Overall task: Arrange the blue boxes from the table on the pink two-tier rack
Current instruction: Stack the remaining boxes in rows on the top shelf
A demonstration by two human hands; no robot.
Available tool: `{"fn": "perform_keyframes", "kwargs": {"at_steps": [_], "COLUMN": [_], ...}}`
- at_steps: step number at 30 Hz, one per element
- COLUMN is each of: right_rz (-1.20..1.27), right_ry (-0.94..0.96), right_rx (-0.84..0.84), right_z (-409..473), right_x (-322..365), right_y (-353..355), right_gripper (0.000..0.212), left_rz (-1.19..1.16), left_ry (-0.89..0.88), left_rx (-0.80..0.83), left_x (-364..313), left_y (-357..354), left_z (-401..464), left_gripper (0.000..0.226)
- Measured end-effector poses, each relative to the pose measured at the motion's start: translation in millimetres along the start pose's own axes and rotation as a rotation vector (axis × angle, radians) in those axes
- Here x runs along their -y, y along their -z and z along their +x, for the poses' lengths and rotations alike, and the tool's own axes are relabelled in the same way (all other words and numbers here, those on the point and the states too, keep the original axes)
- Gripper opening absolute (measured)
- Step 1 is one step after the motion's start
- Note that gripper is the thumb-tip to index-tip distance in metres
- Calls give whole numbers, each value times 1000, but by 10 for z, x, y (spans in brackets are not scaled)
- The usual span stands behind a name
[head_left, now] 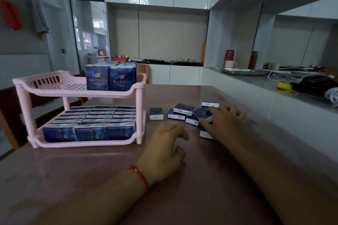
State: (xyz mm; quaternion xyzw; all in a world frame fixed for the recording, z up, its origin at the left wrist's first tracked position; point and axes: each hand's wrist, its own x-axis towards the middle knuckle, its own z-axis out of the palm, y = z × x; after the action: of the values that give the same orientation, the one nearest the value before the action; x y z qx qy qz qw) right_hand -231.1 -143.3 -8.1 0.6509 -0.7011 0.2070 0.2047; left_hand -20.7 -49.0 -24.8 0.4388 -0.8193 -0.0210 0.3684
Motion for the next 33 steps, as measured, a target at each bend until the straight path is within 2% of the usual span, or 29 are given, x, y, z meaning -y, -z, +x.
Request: {"fn": "perform_keyframes", "kwargs": {"at_steps": [2, 4, 5, 7, 9, 12, 14, 15, 17, 19, 20, 21, 24, 28, 33], "right_rz": [-2, 30, 122, 480, 804, 993, 1047, 1053, 1033, 832, 705, 601, 388, 317, 257], "right_ry": [0, 13, 7, 2, 39, 162, 209, 193, 121, 138, 177, 224, 394, 436, 591], "right_rx": [18, -49, -99, -136, -26, 260, 402, 399, 272, 54, 2, 25, 228, 449, 582], "right_z": [10, 4, 7, 4, -35, -262, -376, -372, -287, -175, -147, -149, -220, -292, -374], "right_x": [47, 61, 52, 14, -31, 20, 93, 107, 38, -145, -240, -311, -294, -117, -92], "right_y": [-35, 2, 47, 195, 322, 490, 504, 507, 513, 477, 442, 405, 295, 363, 540], "right_gripper": [48, 42, 38, 29, 28, 38, 44, 47, 48, 31, 18, 13, 40, 66, 78], "left_rz": [-25, -56, -75, -104, -153, -311, -427, -473, -547, -634, -666, -684, -684, -666, -631], "left_ry": [19, 57, 75, 95, 123, 209, 252, 269, 307, 379, 411, 436, 467, 492, 486], "left_rx": [-2, -11, -23, -59, -82, -55, -9, 6, 18, 10, -9, -31, -80, -103, -124], "left_x": [12, 11, 7, -5, -33, -80, -71, -61, -57, -73, -71, -58, 9, 43, 64], "left_y": [9, -7, -15, -17, -5, 12, 3, -1, 6, 28, 41, 51, 71, 92, 122], "left_z": [25, 54, 60, 53, 20, -1, 13, 19, 22, 0, -11, -16, -25, -34, -43], "left_gripper": [36, 38, 39, 44, 56, 76, 71, 63, 48, 41, 38, 36, 34, 32, 34]}}
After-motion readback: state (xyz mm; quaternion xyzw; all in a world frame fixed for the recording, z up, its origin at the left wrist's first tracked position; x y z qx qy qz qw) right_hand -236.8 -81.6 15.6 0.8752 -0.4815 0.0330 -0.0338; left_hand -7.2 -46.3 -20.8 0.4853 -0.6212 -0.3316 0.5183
